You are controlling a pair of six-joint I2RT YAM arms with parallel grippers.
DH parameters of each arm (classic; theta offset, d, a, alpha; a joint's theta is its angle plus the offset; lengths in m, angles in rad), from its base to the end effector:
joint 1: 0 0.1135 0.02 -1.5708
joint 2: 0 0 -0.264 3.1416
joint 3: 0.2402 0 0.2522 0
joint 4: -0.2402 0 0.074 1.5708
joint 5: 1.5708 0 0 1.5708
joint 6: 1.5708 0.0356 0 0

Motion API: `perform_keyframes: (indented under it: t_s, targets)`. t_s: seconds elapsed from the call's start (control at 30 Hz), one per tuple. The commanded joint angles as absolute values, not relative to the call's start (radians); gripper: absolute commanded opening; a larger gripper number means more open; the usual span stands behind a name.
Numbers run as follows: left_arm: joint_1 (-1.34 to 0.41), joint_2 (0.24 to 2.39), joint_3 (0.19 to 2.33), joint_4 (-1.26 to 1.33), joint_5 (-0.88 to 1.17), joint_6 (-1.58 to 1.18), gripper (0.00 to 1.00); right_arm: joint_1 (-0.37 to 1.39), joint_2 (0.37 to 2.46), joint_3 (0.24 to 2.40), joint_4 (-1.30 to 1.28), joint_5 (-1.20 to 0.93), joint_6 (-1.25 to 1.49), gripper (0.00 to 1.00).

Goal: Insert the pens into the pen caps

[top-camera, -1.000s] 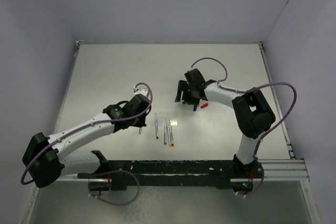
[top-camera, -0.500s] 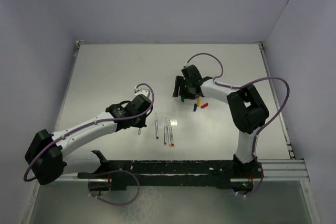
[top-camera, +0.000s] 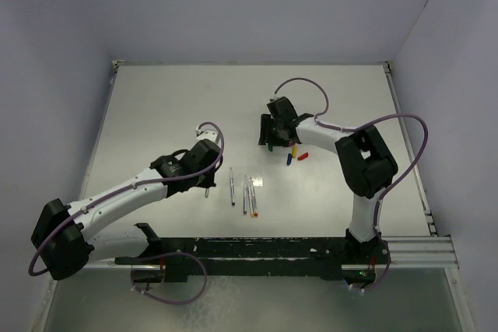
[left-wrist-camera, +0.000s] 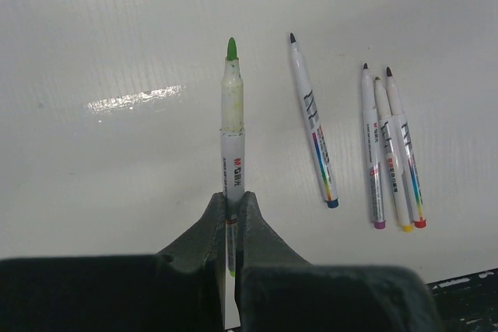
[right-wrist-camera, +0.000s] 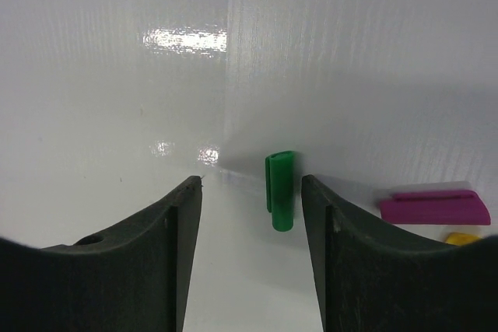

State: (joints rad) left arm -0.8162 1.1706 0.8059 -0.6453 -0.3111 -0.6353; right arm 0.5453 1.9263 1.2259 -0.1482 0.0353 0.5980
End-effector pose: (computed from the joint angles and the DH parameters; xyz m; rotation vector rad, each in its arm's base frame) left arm 0.1619 -0.1563 0.2340 0.1141 2.5158 -0.1858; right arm 0.3514 0.2117 0.1668 0.0817 2.4742 0.4690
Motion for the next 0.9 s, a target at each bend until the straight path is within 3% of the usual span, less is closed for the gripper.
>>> perform_keyframes:
  t_s: [0.0, 0.53, 0.87]
  targets:
    - [-0.817, 1.121, 0.823, -0.617, -0.329, -0.643, 0.00, 0.553, 1.986, 1.186, -0.343, 0.118, 0.525, 0.57]
    - [-0.816, 1.068, 0.824, -0.617, -0.325, -0.626, 0.00, 0.599, 2.040, 1.183, -0.400, 0.163, 0.488, 0.56]
    - [-0.816, 1.051, 0.821, -0.623, -0.339, -0.623, 0.00, 0.622, 2.066, 1.180, -0.419, 0.203, 0.495, 0.48]
